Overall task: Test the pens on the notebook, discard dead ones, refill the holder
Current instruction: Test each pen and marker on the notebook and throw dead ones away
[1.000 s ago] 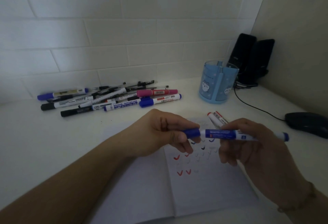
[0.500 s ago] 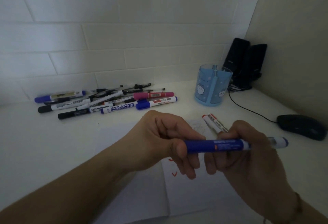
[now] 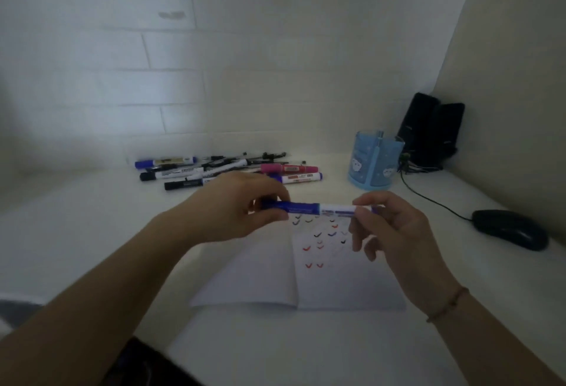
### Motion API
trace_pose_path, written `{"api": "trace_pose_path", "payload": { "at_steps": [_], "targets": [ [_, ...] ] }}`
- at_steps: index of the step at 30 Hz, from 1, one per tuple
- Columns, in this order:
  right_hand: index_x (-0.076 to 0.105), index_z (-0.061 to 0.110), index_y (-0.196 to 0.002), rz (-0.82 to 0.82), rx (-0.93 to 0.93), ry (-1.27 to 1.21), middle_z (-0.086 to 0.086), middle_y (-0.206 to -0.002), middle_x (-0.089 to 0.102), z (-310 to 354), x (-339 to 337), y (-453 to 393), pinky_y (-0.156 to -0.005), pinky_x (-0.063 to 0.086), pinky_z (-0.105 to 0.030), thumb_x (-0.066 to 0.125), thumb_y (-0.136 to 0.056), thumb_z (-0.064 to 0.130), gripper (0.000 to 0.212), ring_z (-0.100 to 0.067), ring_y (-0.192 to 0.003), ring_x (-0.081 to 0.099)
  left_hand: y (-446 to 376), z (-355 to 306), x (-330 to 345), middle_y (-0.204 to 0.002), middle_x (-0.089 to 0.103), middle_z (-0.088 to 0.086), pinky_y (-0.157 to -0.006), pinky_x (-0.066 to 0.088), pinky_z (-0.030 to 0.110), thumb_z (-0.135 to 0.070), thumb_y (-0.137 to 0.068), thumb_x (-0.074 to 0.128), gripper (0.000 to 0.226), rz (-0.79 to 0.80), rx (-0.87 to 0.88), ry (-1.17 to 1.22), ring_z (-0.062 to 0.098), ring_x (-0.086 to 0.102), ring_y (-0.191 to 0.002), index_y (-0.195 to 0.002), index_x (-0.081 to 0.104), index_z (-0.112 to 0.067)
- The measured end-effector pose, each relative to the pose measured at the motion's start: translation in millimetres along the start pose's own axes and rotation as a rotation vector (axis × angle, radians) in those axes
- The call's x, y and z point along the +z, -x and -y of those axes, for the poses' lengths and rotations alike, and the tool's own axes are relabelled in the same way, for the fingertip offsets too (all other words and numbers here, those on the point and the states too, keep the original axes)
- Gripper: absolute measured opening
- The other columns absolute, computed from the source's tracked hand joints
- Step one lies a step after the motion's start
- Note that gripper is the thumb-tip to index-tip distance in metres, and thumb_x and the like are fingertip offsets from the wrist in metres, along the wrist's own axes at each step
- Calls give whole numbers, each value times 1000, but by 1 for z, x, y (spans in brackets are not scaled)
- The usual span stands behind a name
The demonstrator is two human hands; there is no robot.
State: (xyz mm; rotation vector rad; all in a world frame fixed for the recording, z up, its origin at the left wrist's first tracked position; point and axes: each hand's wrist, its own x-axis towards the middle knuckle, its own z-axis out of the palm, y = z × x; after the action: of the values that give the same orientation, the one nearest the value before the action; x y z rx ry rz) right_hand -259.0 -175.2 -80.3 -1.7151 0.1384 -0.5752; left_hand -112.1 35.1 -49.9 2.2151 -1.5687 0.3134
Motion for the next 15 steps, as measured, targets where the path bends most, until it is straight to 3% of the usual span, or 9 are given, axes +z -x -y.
{"api": "trace_pose_path", "payload": {
  "at_steps": [4, 7, 11, 15],
  "targets": [
    [60, 25, -91, 217, -107, 317, 1, -73, 71, 19, 41, 18, -47, 44, -13, 60, -89, 17, 9, -11, -59, 63, 65, -3, -37, -85, 61, -17, -66, 44, 15, -42, -88, 61, 20, 86, -114, -115, -1, 56, -72, -106, 63, -33],
    [56, 30, -91, 476, -146, 435, 6, -71, 70, 48, 82, 40, -53, 47, -12, 61, -85, 28, 8, -7, -61, 64, 132, -7, -69, -81, 61, -18, -64, 51, 24, -49, -89, 57, 20, 158, -169, -227, 3, 58, -69, -104, 59, -37],
    [51, 26, -86, 786, -214, 389, 4, -68, 70, 74, 160, 74, -58, 52, -21, 64, -84, 26, 13, -12, -56, 63, 237, -19, -98, -80, 64, -14, -62, 52, 32, -59, -82, 45, 29, 343, -364, -243, 5, 59, -67, -102, 54, -40],
    [54, 25, -82, 884, -255, 426, -2, -66, 65, 60, 246, 109, -62, 54, -37, 64, -82, 29, 11, -18, -59, 62, 335, -16, -81, -84, 65, -15, -64, 51, 29, -50, -84, 59, 22, 365, -587, -170, 3, 60, -70, -101, 54, -38]
  ]
}}
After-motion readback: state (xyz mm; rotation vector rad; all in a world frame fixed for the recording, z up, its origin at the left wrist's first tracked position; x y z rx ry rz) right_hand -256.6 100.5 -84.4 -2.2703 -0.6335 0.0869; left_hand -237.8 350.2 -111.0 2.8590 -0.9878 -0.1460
